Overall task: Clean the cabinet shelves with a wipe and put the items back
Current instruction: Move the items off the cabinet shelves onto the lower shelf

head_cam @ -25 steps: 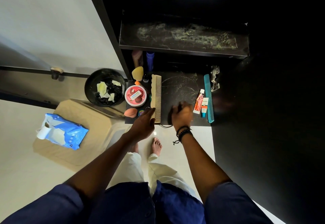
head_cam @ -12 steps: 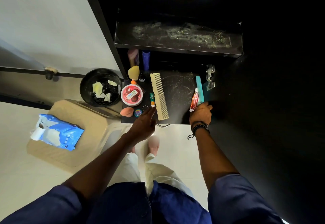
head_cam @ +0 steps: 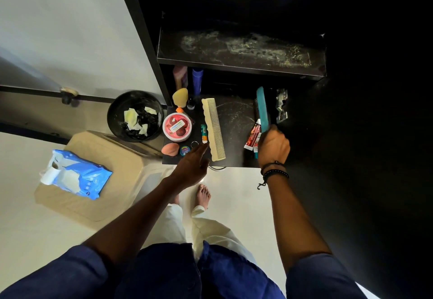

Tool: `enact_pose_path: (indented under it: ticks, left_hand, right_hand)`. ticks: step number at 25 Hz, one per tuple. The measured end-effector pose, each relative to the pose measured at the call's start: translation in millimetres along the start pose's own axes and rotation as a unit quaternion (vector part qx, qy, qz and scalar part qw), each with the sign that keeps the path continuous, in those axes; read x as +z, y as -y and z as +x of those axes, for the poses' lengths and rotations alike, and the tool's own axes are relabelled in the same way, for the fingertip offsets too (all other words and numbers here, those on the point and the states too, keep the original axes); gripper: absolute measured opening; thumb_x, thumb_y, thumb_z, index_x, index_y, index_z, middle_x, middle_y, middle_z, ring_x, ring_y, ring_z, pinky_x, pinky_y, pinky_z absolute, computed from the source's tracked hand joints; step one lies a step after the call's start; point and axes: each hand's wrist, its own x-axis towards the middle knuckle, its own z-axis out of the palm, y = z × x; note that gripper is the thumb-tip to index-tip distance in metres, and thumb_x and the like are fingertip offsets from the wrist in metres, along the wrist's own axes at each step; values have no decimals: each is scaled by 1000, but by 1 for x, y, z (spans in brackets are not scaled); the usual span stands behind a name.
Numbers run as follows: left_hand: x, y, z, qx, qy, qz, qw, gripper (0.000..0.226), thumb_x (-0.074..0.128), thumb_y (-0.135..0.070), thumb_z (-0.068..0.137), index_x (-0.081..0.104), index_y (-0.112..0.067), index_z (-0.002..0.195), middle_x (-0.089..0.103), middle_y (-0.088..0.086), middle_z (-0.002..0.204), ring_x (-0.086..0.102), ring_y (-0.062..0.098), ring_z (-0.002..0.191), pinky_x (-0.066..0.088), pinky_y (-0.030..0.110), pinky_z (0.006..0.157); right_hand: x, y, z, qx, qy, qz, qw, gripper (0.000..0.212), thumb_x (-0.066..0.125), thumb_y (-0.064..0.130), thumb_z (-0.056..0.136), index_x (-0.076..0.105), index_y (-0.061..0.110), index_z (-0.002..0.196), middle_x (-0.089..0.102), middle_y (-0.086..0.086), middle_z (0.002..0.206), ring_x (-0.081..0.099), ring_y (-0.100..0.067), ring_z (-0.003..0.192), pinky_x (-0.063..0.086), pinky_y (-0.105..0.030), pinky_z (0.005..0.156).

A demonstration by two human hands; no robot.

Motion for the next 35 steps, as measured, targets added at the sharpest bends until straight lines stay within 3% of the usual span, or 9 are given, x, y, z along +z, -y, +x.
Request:
enact_pose_path:
  ticks: [5, 9, 11, 15, 18, 22, 27, 31, 35]
  left_hand:
    - [-3, -5, 2, -20, -5, 1, 1000, 55, 49, -16, 96, 30, -11, 147, 39, 11, 149, 40, 26, 134, 37, 34, 106]
    - [-7, 2, 3, -16, -13, 7, 1000, 50, 47, -15, 96, 35, -10, 145, 44, 13, 144, 44, 30, 131, 44, 39, 103]
    - [-8, 4, 1, -14, -25, 6, 1000, 48, 47, -10, 95, 37, -5, 142, 46, 15, 141, 47, 31, 128, 45, 37, 102]
    - [-12, 2, 0, -8, -36, 5, 999, 49, 48, -7, 95, 36, -3, 142, 45, 15, 143, 42, 28, 133, 36, 28, 105]
    - [-11, 4, 2, -3, -33, 6, 999, 53, 50, -10, 94, 33, -6, 145, 42, 13, 146, 38, 28, 136, 33, 32, 109]
    - [-6, 1, 6, -21, -13, 22, 999, 56, 50, -15, 95, 30, -9, 147, 36, 13, 151, 32, 27, 140, 28, 34, 113]
    - [-9, -6, 6, -35, 1, 21, 999, 54, 49, -17, 96, 31, -12, 147, 36, 10, 151, 33, 26, 140, 30, 36, 113]
    - [-16, -15, 7, -24, -37, 1, 999, 47, 49, -14, 96, 41, -12, 142, 48, 10, 142, 48, 26, 129, 40, 33, 103]
    - [-30, -30, 11, -13, -76, -66, 995, 32, 49, -14, 96, 53, -10, 128, 62, 9, 128, 63, 25, 112, 56, 34, 87]
  right_hand:
    - [30, 40, -18, -1, 93, 259, 961, 22, 51, 22, 96, 67, 6, 95, 70, -13, 107, 69, -31, 88, 45, -8, 55]
    - [75, 63, -30, 51, 165, 374, 911, 13, 58, 12, 90, 69, 6, 89, 68, -12, 116, 70, -35, 89, 61, -34, 68]
    - [83, 70, -31, 51, 184, 375, 907, 10, 59, 11, 88, 68, 8, 88, 67, -13, 117, 71, -37, 84, 61, -38, 68]
    - [74, 56, -20, 65, 74, 344, 934, 18, 57, 16, 89, 62, 5, 103, 65, -14, 105, 65, -30, 94, 45, -9, 63]
    - [66, 25, -2, 124, 35, 200, 971, 42, 57, 23, 88, 47, 3, 123, 49, -18, 123, 49, -33, 113, 44, -33, 89]
    - [72, 1, 10, 163, 75, 106, 978, 55, 61, 29, 85, 39, 0, 126, 42, -22, 129, 45, -38, 116, 43, -41, 93]
    - [82, -2, 21, 161, 144, 169, 962, 48, 63, 26, 87, 47, -3, 123, 57, -21, 122, 56, -36, 112, 48, -40, 90]
    - [83, 4, 28, 179, 192, 332, 906, 24, 66, 21, 86, 64, 3, 102, 69, -16, 104, 67, -32, 92, 58, -41, 78]
    - [63, 39, 6, 72, 261, 409, 871, 20, 65, 20, 89, 55, 8, 77, 69, -9, 101, 66, -25, 84, 56, -29, 59]
